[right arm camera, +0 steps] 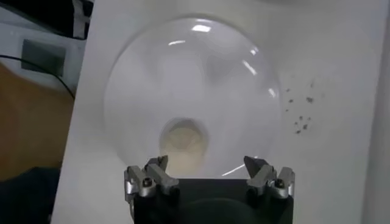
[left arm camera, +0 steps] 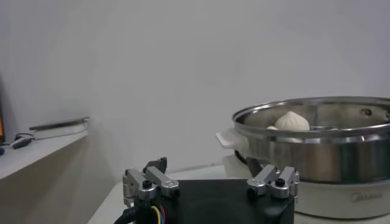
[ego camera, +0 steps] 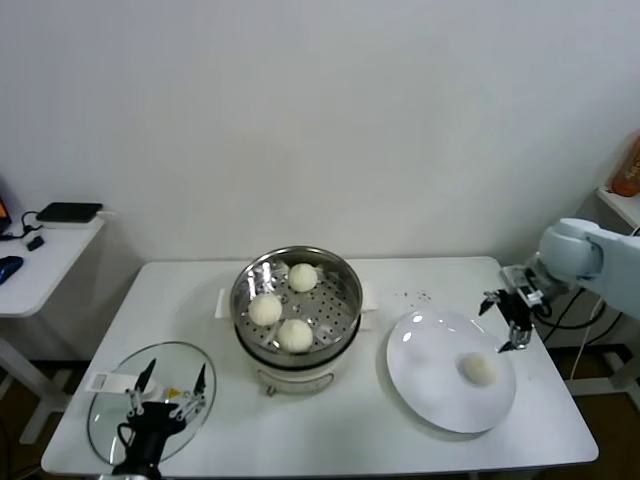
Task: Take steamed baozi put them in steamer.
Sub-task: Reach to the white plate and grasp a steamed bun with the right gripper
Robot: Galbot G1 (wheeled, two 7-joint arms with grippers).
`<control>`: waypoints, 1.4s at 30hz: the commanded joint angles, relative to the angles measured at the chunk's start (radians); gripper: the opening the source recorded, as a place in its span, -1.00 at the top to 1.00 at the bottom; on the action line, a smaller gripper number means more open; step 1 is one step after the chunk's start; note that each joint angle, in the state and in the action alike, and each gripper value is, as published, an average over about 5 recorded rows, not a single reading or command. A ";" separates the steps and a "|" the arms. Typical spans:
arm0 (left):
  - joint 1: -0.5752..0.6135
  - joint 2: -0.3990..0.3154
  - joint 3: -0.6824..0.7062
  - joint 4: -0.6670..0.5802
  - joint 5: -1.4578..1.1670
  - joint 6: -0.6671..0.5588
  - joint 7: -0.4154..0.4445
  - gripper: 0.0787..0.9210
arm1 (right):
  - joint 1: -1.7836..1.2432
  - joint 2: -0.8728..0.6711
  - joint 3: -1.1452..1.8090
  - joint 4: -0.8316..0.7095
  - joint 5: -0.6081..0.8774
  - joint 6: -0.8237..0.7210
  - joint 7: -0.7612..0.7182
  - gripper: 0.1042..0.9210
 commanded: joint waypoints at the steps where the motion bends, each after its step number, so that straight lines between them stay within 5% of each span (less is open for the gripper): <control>1: 0.002 -0.001 0.000 0.005 0.008 -0.002 -0.001 -0.77 | -0.218 -0.045 0.106 -0.044 -0.093 -0.044 0.025 -0.76; 42: 0.009 -0.012 -0.009 0.022 0.005 -0.004 -0.005 -0.77 | -0.429 0.103 0.285 -0.201 -0.074 -0.051 0.066 -0.76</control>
